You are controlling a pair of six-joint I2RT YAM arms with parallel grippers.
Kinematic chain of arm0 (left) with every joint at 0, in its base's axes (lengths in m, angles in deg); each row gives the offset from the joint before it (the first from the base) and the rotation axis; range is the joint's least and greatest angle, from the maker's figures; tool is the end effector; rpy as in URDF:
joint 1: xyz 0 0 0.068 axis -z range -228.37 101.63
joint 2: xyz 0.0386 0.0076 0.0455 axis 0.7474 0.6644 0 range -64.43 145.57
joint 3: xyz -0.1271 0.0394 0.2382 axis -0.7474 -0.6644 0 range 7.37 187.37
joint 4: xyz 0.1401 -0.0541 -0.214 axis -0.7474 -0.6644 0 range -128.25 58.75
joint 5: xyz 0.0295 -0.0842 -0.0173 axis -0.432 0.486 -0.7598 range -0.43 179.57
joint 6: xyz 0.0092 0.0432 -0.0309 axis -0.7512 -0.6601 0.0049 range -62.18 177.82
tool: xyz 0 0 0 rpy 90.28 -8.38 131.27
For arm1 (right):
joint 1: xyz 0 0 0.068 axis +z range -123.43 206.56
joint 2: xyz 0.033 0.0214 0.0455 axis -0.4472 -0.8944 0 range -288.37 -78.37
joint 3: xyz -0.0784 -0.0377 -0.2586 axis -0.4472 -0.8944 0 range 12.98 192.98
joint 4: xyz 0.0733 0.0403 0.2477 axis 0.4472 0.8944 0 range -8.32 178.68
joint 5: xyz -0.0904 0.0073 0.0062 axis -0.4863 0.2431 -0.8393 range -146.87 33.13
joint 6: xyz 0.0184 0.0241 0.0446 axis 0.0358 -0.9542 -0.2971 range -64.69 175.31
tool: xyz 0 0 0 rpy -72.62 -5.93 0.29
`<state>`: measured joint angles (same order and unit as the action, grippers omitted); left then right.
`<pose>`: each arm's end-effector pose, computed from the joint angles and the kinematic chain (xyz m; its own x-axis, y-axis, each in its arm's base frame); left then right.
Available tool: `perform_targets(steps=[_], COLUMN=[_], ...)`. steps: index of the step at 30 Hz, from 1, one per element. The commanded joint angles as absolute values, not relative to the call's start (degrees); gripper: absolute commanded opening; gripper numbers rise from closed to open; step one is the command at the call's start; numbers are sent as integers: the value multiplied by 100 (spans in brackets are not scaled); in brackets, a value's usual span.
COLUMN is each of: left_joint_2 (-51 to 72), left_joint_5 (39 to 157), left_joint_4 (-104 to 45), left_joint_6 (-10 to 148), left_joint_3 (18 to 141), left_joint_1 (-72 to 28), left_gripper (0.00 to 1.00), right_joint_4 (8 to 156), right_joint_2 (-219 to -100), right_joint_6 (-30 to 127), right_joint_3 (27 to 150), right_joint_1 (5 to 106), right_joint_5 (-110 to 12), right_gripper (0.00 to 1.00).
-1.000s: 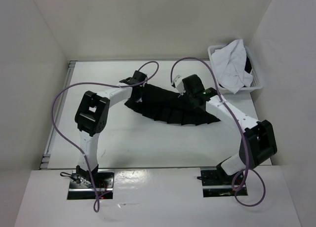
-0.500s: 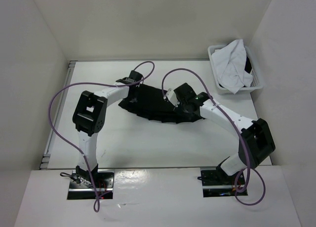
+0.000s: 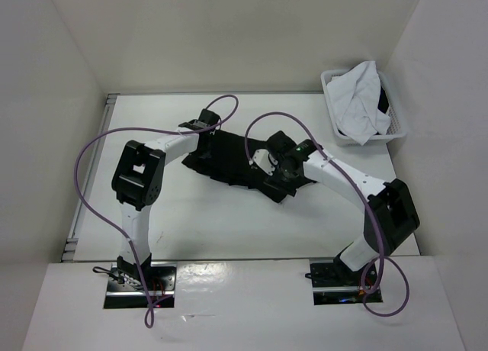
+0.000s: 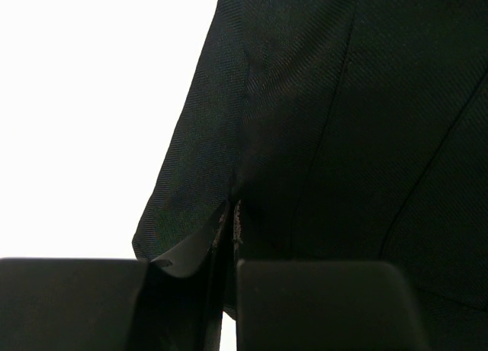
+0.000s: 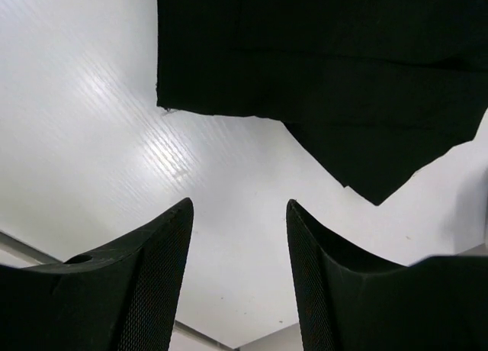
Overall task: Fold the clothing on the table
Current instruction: Fold the skirt
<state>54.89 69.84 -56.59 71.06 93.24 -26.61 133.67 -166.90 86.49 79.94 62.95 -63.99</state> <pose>0.4154 -0.1528 0.1668 -0.8161 0.0936 -0.5703 -0.0004 0.9867 0.1625 0.2393 0.1709 0.2383 -0.3705 -0.9111 -0.1804 -0.8792 0.4067 -0.2482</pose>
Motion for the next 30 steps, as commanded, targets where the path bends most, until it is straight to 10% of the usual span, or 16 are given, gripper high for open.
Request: perform_targets(steps=[1, 30], left_joint_2=[5404, 5070], left_joint_5=[6988, 7393], left_joint_4=[-6078, -5867], left_joint_6=[7013, 6802], left_joint_3=[9148, 8551], left_joint_1=[-2736, -2736], left_gripper=[8, 8], right_joint_4=[13372, 11965], right_joint_2=[-16529, -18120], right_joint_6=[8616, 7666], right_joint_3=[8452, 8857], right_joint_1=[6191, 4432], right_joint_5=[-6162, -5292], right_gripper=[58, 52])
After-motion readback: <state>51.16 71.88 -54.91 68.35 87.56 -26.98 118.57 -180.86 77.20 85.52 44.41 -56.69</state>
